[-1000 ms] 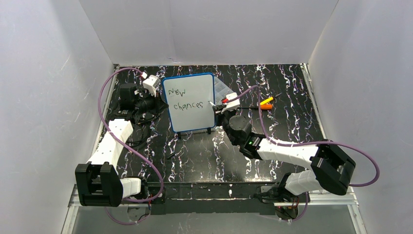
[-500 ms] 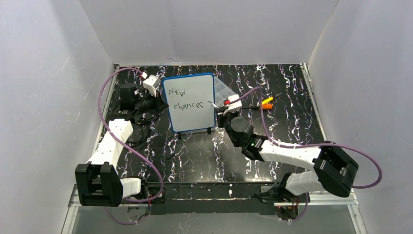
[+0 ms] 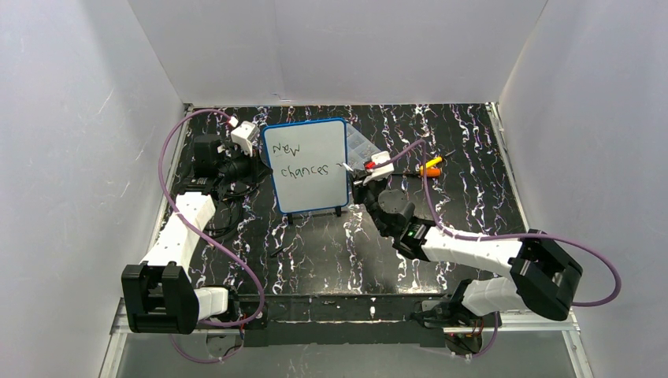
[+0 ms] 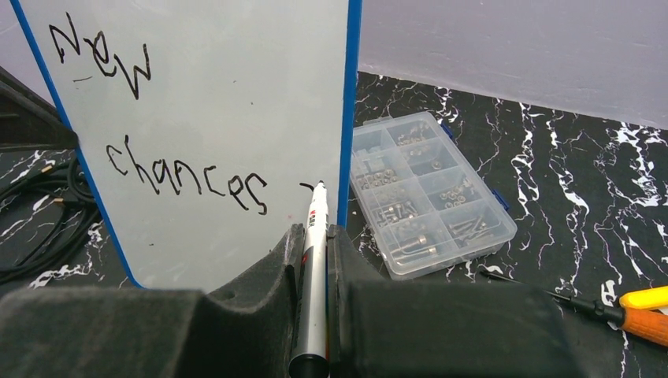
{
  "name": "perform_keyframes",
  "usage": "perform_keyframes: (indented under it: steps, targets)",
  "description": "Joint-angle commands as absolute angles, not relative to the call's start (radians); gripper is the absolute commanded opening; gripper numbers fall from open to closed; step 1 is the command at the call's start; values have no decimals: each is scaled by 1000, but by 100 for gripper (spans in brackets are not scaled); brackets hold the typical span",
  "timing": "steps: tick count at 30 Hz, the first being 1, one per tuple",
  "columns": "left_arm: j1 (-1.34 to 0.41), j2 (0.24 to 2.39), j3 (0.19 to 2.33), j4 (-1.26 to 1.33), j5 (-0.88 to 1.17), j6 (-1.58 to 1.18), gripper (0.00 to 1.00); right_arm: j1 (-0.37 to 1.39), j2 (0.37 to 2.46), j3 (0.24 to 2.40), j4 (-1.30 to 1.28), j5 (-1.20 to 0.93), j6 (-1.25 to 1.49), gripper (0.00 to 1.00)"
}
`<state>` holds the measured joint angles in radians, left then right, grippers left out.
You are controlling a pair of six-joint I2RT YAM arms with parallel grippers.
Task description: Write a sentence on the whiteboard
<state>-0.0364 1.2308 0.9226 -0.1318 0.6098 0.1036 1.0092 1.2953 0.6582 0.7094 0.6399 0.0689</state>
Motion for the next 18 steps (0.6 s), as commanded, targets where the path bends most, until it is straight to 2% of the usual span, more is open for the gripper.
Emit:
perform_keyframes:
  steps: [1, 18]
  targets:
    - [-37, 1202, 917, -115, 633, 104, 0, 1005, 1309, 703, 804, 641, 33, 1]
    - [-38, 1202, 919, -115, 636, 103, 0, 1000, 1340, 682, 770, 621, 74, 1]
